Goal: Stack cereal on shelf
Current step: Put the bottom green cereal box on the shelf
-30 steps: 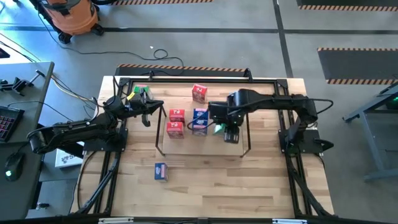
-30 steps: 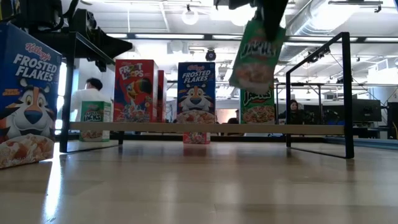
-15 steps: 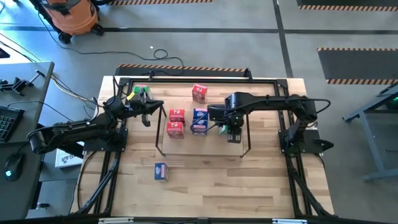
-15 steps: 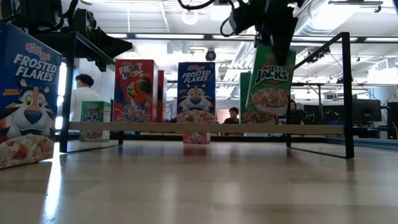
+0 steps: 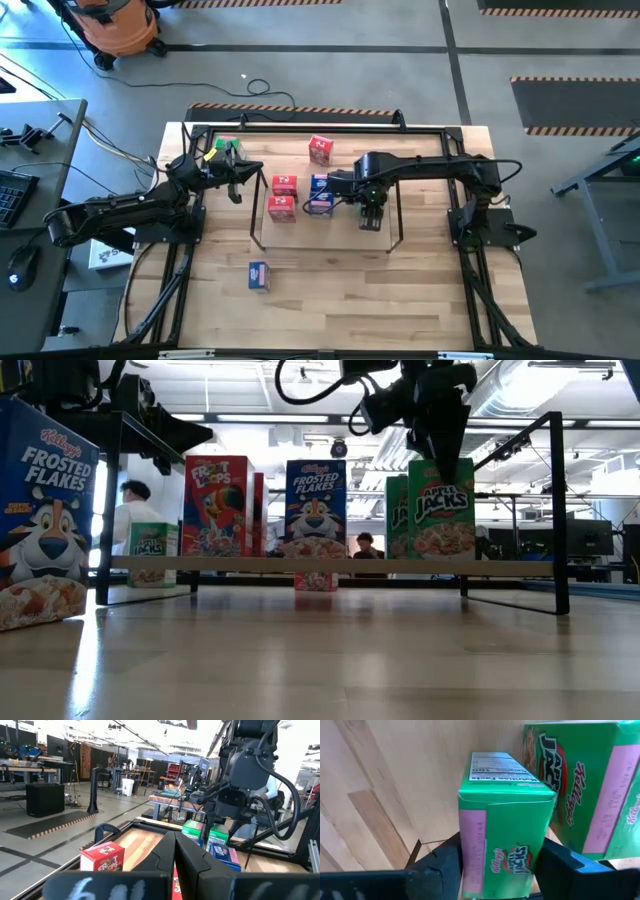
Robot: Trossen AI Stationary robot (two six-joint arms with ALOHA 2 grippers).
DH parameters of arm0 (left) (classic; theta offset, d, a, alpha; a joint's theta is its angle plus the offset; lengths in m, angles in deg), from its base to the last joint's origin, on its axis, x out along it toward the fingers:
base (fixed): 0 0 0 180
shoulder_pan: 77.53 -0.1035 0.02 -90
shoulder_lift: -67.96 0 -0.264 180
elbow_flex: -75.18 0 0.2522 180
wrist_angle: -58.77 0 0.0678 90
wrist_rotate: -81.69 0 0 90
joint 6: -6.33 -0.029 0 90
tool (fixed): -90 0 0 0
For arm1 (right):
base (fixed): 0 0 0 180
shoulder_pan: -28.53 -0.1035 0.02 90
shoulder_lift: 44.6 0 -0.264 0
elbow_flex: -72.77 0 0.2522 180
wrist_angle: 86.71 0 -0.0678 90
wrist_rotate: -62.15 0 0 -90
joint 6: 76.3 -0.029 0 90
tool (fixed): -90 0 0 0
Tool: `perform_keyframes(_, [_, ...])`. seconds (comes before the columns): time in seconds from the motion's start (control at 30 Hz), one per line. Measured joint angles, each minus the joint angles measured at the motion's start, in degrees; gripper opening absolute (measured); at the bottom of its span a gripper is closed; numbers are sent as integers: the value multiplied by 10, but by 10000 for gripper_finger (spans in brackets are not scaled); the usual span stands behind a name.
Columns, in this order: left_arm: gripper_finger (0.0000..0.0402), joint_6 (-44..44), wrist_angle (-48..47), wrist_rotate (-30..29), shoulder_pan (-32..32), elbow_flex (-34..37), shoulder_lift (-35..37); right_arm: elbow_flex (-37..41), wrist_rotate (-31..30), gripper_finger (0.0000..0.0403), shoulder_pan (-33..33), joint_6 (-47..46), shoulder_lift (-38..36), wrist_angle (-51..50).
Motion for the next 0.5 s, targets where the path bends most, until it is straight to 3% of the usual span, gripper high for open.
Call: perform_keyframes(0.5, [0, 0, 0, 0, 0, 0, 0, -34, -43, 209, -24, -16, 0, 0])
